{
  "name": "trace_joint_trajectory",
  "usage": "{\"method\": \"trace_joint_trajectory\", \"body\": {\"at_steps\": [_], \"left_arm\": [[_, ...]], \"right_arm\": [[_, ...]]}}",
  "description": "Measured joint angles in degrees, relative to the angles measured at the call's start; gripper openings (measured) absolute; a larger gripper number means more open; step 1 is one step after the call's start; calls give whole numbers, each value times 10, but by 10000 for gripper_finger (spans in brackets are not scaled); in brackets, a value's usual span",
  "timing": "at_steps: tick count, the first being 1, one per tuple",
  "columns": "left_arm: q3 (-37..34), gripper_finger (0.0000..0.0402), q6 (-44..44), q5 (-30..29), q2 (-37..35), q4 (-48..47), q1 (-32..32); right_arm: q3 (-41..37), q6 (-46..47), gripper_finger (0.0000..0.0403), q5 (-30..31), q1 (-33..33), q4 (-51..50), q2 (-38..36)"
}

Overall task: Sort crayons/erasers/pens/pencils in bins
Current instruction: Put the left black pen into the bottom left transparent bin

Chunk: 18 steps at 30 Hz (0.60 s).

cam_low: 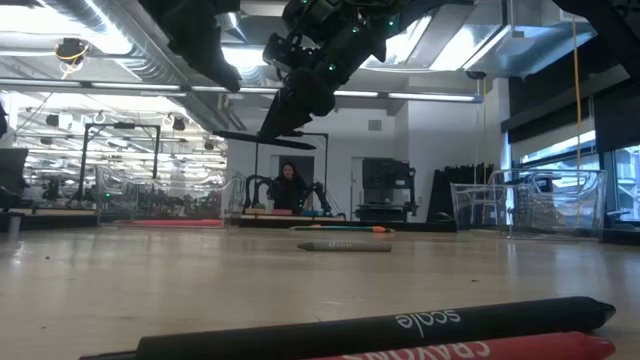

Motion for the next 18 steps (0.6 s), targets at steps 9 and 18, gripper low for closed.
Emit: {"method": "trace_joint_trajectory", "body": {"at_steps": [9, 18], "left_arm": [[1, 112, -27, 51, 15, -14, 25], [0, 112, -14, 53, 65, -29, 27]], "right_arm": [[0, 0, 45, 0, 0, 10, 0], [0, 0, 45, 0, 0, 14, 0]]}}
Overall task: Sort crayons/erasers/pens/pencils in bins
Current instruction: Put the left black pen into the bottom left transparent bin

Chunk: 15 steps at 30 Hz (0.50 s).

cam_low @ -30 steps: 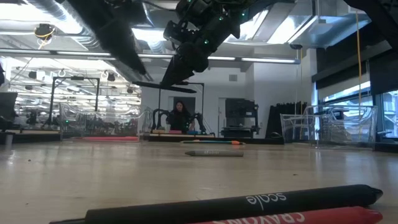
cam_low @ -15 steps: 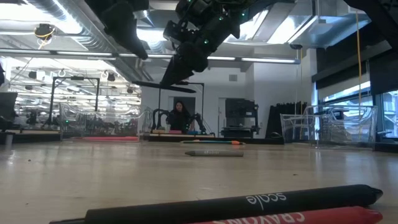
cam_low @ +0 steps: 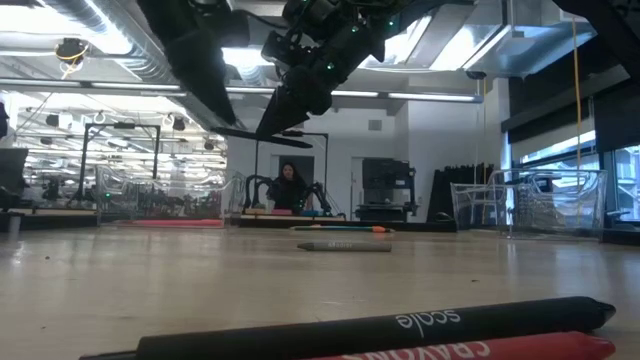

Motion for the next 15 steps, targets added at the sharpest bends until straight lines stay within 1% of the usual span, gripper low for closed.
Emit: {"method": "trace_joint_trajectory", "body": {"at_steps": [3, 9, 12, 15], "left_arm": [[0, 112, 20, -2, 10, -1, 0], [0, 112, 23, -41, 11, -9, 0], [0, 112, 18, -38, 11, -12, 0], [0, 112, 14, -19, 11, -12, 0]], "right_arm": [[0, 0, 45, 0, 0, 0, 0], [0, 0, 45, 0, 0, 0, 0], [0, -1, 45, 0, 0, 0, 0], [0, -1, 45, 0, 0, 0, 0]]}}
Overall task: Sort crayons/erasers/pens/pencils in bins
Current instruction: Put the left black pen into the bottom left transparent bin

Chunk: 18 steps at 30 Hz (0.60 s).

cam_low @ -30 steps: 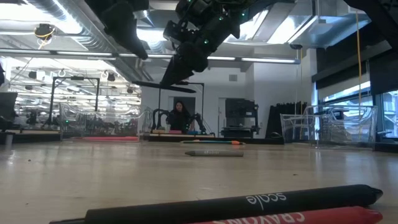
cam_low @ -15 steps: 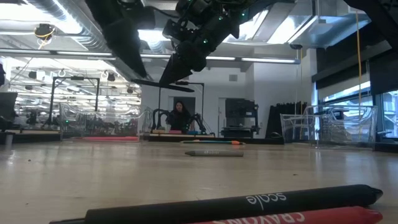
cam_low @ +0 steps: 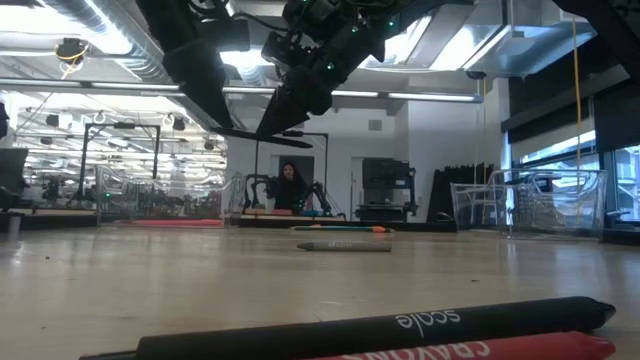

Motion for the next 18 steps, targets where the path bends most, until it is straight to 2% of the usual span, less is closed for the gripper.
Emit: {"method": "trace_joint_trajectory", "body": {"at_steps": [18], "left_arm": [[-11, 112, 0, 3, 0, -3, 0]], "right_arm": [[0, 0, 45, 0, 0, 4, 0]]}}
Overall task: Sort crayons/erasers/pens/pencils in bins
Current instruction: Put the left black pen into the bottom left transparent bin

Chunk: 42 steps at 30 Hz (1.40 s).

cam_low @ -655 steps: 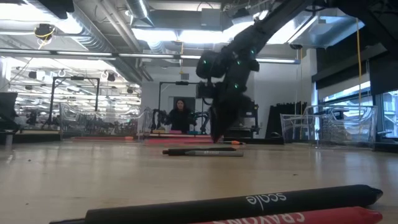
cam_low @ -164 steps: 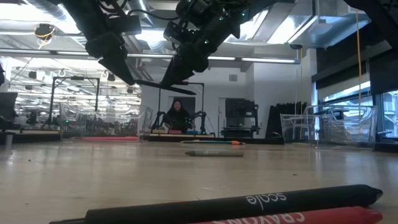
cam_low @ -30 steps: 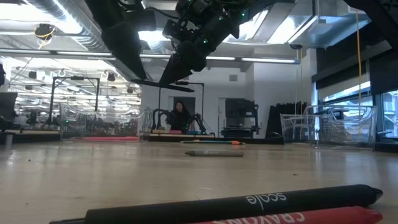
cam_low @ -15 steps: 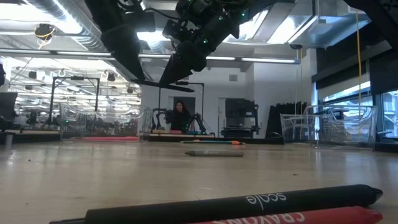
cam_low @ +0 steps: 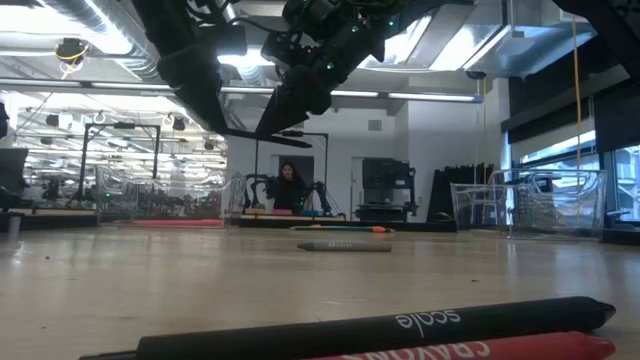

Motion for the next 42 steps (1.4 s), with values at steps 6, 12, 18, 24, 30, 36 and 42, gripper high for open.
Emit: {"method": "trace_joint_trajectory", "body": {"at_steps": [6, 12, 18, 24, 30, 36, 42], "left_arm": [[-1, 112, 0, 0, 0, -1, 0], [-1, 109, 0, 0, 0, -1, 0], [-1, 91, 11, -1, 0, -1, 0], [-1, 81, 10, 0, 0, -1, 12], [-1, 78, 10, 1, 0, -1, 16], [-1, 47, 16, 2, 0, -1, 16], [-1, 26, 20, 7, 0, -1, 16]], "right_arm": [[0, 0, 45, 0, 0, 0, 0], [0, 0, 45, 0, 0, 0, 0], [0, 0, 45, 0, 0, 0, 0], [0, 0, 45, 1, 0, 1, 0], [0, 0, 45, 2, 0, 1, 0], [0, 0, 45, 2, 0, 1, 0], [0, 0, 45, 2, 0, 1, 0]]}}
